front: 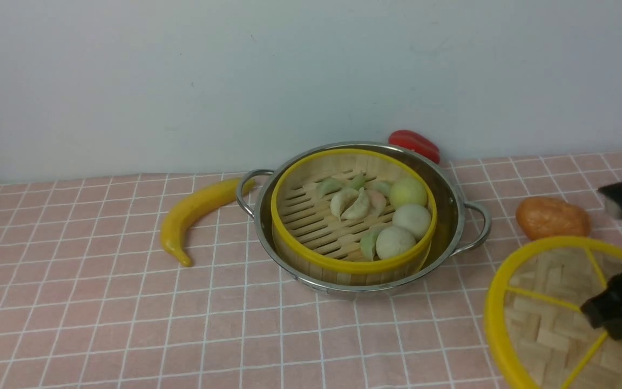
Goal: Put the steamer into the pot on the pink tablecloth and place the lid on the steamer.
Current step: 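Place the bamboo steamer lid onto the steamer basket in the pot with the right gripper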
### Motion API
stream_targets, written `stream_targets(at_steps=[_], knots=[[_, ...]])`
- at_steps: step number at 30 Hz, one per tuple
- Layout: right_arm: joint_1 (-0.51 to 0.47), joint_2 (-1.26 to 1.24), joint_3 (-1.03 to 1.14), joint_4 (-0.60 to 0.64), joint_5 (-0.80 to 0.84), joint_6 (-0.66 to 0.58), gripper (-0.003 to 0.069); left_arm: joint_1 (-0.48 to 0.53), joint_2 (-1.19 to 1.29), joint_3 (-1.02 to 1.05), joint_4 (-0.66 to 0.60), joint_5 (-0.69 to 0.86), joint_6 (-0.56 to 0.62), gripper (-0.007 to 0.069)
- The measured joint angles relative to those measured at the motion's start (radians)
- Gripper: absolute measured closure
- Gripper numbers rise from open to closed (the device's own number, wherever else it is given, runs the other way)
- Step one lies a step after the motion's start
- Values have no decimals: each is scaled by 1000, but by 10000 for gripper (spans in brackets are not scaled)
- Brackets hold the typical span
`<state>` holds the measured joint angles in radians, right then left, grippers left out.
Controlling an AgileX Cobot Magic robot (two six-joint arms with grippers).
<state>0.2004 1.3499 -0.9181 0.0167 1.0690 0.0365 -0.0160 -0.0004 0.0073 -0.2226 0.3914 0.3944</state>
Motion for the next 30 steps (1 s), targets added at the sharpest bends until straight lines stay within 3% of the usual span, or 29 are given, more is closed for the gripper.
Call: stream_targets(at_steps=[3, 7, 8, 12, 15, 20, 30], knots=[[0, -88, -49, 22, 5, -58, 513, 0, 0, 0, 0, 0, 0, 382], [0, -109, -142, 164, -14, -228, 513, 0, 0, 0, 0, 0, 0, 382], [5, -94, -184, 253, -28, -311, 513, 0, 0, 0, 0, 0, 0, 382], [52, 16, -312, 409, -49, -506, 513, 0, 0, 0, 0, 0, 0, 382], [113, 144, -415, 437, -55, -585, 513, 0, 0, 0, 0, 0, 0, 382], [183, 361, -592, 405, -57, -615, 513, 0, 0, 0, 0, 0, 0, 382], [217, 613, -819, 363, -58, -619, 513, 0, 0, 0, 0, 0, 0, 382]])
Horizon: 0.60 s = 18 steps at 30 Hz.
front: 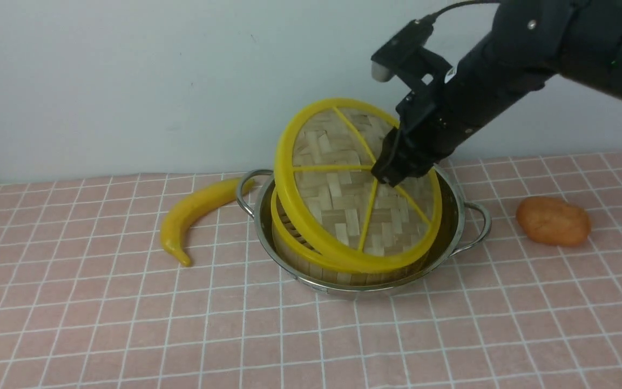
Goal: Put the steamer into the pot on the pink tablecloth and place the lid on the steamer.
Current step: 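Place the bamboo steamer lid onto the steamer basket in the pot with the right gripper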
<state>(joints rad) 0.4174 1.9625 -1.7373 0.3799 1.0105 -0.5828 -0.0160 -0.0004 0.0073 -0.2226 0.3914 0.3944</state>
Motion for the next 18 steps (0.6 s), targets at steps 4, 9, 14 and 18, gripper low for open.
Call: stream_targets(at_steps=[4, 9, 14, 18], knots=[[0, 25, -9, -19, -21, 0, 513, 0, 0, 0, 0, 0, 0, 382], [0, 40, -10, -39, -41, -1, 513, 0, 0, 0, 0, 0, 0, 382], [0, 61, -10, -42, -81, -2, 513, 0, 0, 0, 0, 0, 0, 382], [0, 64, -10, -42, -114, -2, 513, 0, 0, 0, 0, 0, 0, 382]])
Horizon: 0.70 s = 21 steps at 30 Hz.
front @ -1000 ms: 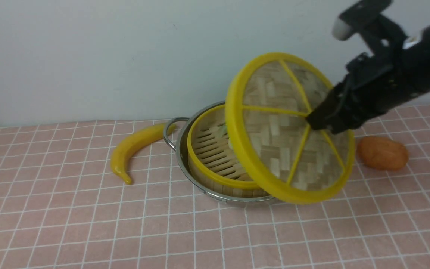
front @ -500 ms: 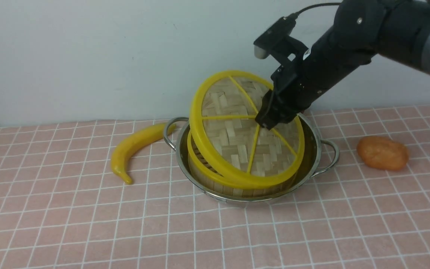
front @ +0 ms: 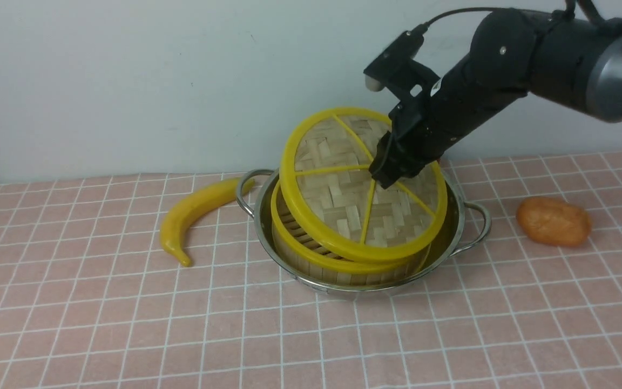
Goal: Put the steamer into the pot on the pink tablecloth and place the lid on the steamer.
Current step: 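Place the bamboo steamer lid onto the steamer basket in the pot with the right gripper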
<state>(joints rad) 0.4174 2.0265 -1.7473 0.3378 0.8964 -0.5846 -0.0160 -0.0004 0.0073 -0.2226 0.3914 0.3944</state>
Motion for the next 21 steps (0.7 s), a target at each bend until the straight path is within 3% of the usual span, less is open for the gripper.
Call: stream_targets(at_steps=[21], knots=[[41, 55, -1, 5, -51, -99, 513, 0, 0, 0, 0, 0, 0, 382]])
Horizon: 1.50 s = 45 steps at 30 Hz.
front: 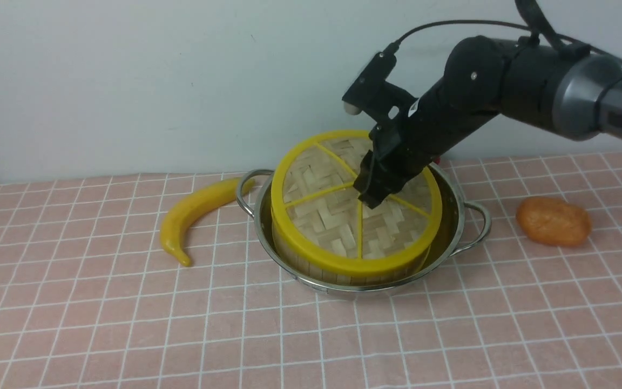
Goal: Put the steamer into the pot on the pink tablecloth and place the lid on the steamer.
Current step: 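Place the bamboo steamer lid onto the steamer basket in the pot with the right gripper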
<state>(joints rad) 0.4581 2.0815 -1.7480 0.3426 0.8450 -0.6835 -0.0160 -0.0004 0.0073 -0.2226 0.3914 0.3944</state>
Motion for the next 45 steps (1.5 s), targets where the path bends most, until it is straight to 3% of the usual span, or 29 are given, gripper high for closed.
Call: stream_targets(at_steps=[24, 45], knots=[[1, -16, -1, -15, 14, -1, 513, 0, 0, 0, 0, 0, 0, 382], [1, 2, -9, -15, -72, -2, 514, 0, 0, 0, 0, 0, 0, 382]])
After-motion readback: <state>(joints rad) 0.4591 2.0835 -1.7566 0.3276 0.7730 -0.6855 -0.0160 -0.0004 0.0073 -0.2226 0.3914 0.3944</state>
